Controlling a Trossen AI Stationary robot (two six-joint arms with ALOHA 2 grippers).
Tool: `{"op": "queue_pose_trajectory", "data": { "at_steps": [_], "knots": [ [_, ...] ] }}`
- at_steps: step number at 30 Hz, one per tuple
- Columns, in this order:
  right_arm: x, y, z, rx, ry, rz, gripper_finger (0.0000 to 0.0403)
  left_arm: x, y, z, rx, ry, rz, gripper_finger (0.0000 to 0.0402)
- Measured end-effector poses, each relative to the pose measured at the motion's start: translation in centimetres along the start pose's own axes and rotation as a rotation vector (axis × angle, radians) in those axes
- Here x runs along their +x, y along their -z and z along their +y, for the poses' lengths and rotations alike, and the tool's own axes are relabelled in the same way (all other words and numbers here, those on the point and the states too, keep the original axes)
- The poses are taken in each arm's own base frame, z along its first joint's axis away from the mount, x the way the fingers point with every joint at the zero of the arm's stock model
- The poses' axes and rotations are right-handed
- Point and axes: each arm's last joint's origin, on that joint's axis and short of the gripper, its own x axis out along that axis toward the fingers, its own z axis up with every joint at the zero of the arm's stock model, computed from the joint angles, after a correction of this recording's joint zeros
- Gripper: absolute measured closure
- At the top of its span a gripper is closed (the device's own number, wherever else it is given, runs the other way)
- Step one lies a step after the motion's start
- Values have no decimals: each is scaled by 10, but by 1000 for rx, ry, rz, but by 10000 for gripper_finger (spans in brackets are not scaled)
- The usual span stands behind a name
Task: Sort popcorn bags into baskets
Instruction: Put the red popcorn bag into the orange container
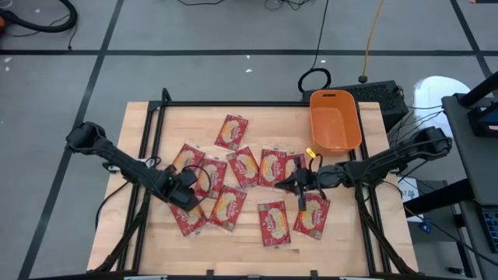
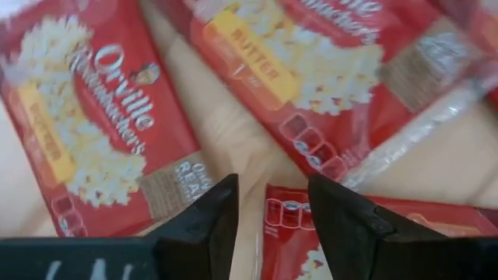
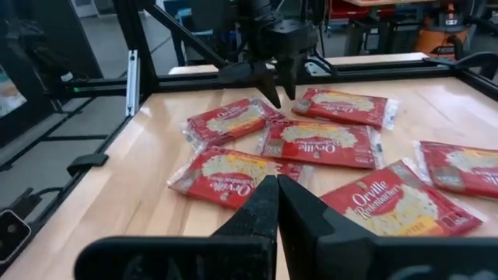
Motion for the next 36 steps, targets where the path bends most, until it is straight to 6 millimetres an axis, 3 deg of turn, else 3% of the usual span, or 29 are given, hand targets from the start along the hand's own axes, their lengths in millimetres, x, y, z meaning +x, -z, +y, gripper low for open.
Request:
{"op": "queue_pose_trajectory", "data": {
  "at_steps": [6,12,20,30,36],
  "knots": [
    [7,2,4,5,-20,-33,403,-4,10,-7,176,-4,-86,192],
    [11,8,7,-1,-33,-20,403,13,21,-11,334,-143,-26,167],
    [11,9,8,-45,-35,-14,403,38,28,-19,434,-295,24,209],
    [11,9,8,-110,-33,-15,403,2,18,-25,411,-373,124,254],
    [11,9,8,-110,-33,-15,403,11,29,-17,505,-408,94,252]
  ]
}}
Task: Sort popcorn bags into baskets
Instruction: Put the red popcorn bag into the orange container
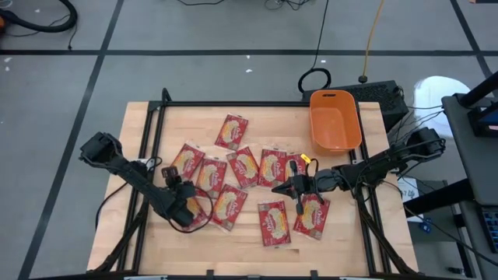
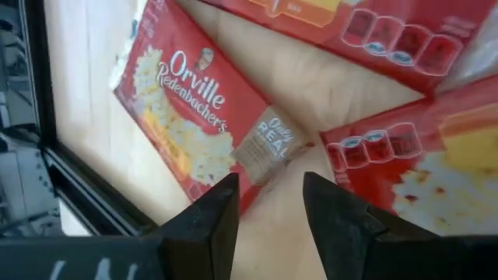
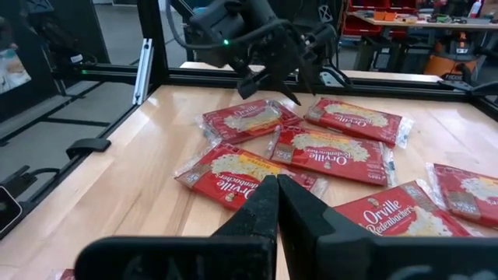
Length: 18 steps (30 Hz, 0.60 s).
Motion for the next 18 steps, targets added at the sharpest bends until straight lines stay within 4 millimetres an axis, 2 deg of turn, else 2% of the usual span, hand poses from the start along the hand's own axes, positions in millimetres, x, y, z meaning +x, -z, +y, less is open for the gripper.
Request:
{"op": "queue_pose_trajectory", "data": {
  "at_steps": [8,14,18],
  "knots": [
    [0,0,0,1,0,0,403,26,9,-8,83,46,-48,252],
    [0,0,0,-2,0,0,403,36,15,-5,91,-20,-97,255],
    [0,0,0,-5,0,1,403,40,17,-4,113,-30,-99,292]
  ]
}}
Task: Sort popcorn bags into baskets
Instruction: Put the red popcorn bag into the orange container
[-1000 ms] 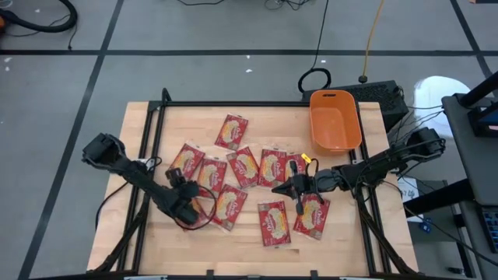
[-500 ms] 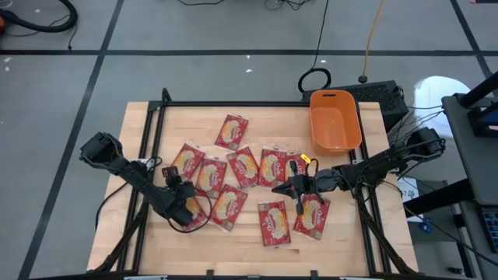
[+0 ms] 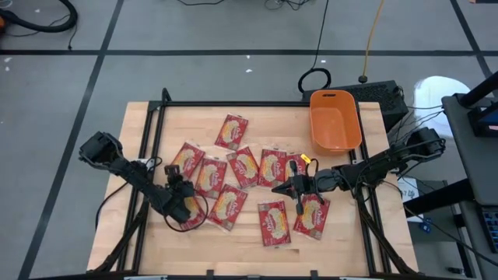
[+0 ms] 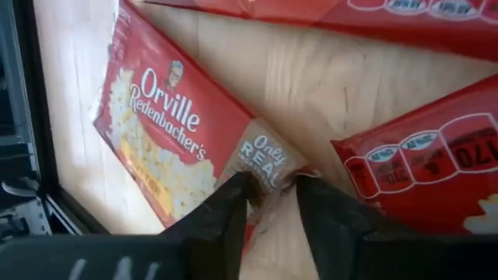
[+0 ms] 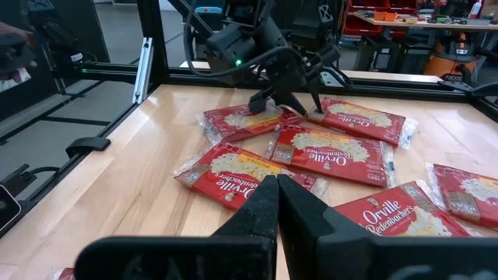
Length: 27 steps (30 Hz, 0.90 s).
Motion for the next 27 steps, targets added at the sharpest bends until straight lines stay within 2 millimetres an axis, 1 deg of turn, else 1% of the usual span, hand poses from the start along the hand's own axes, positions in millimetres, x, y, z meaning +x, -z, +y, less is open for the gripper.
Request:
{"op": "queue_pose_trajectory", "data": {
  "at_steps": [5,6,10,14,16,19,23,27],
  "knots": [
    [0,0,0,5,0,0,403,3,-2,-2,4,29,-20,379],
    [0,0,0,5,0,0,403,3,-3,-2,5,31,-26,390],
    [0,-1,0,42,-1,-7,403,-2,-9,-2,-35,25,-29,393],
    [1,-6,0,113,-6,-69,403,-19,-24,7,-71,-17,-25,397],
    [3,-6,1,81,-7,-81,403,-28,-32,12,-67,-47,-61,397],
    [8,-13,1,31,36,-97,403,-41,-44,21,-70,-95,-138,398],
    [22,-30,2,-30,111,-76,386,-54,-55,34,-122,-141,-241,399],
    [45,-46,4,-91,139,-5,347,-67,-61,46,-189,-205,-361,400]
  ]
}}
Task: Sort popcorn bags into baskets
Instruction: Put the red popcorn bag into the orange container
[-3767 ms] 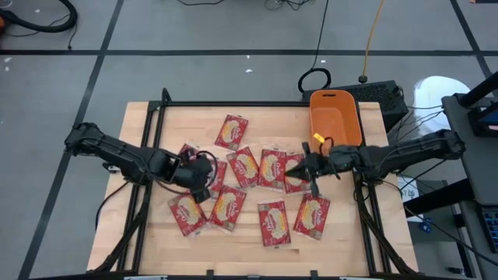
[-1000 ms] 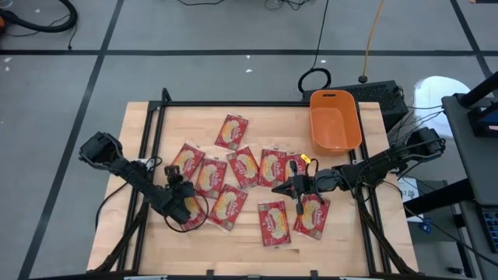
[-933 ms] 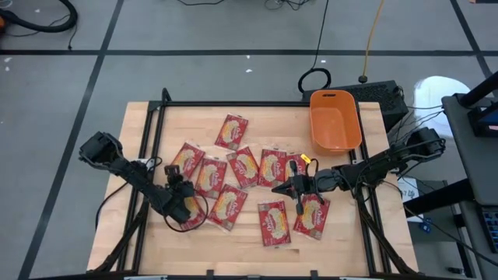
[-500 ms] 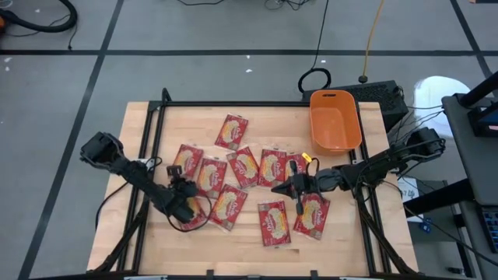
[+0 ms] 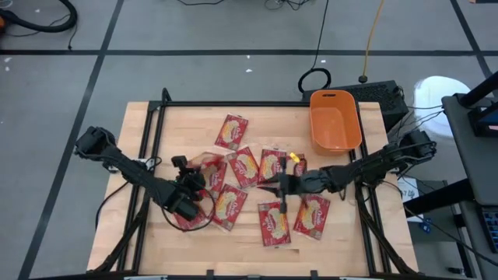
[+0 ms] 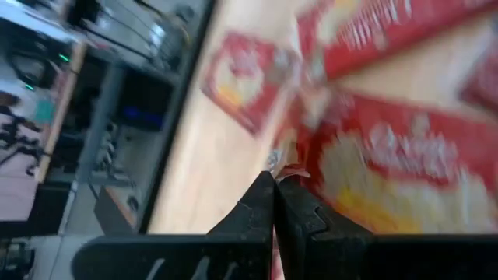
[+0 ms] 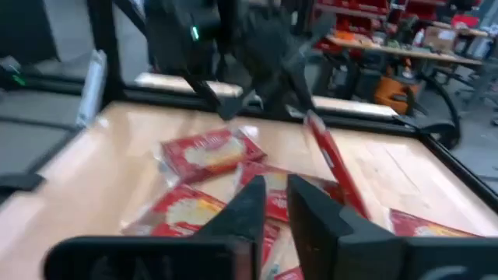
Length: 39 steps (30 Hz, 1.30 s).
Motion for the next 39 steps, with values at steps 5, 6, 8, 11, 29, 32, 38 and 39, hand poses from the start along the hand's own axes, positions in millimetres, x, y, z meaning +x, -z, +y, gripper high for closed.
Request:
{"op": "queue_pose_trajectory", "data": {
  "at_steps": [5,6,8,11,29,32,38,39],
  "knots": [
    [34,-16,-3,-27,89,78,284,-3,-11,-1,-39,-30,-111,400],
    [41,-19,-4,-21,98,84,272,-3,-14,-2,-48,-30,-131,400],
    [54,-23,-7,-17,112,117,249,-4,-19,-4,-73,-23,-170,400],
    [74,-25,-9,-20,128,153,219,-4,-27,-8,-114,-1,-215,400],
    [125,26,-19,-27,196,278,180,-12,-54,-16,-288,81,-363,400],
    [126,27,-20,-17,153,278,197,-13,-55,-17,-306,93,-370,400],
    [127,27,-21,-25,126,279,264,-14,-58,-17,-348,106,-383,398],
    [127,27,-21,-29,125,280,277,-14,-58,-17,-357,109,-387,397]
  ]
}}
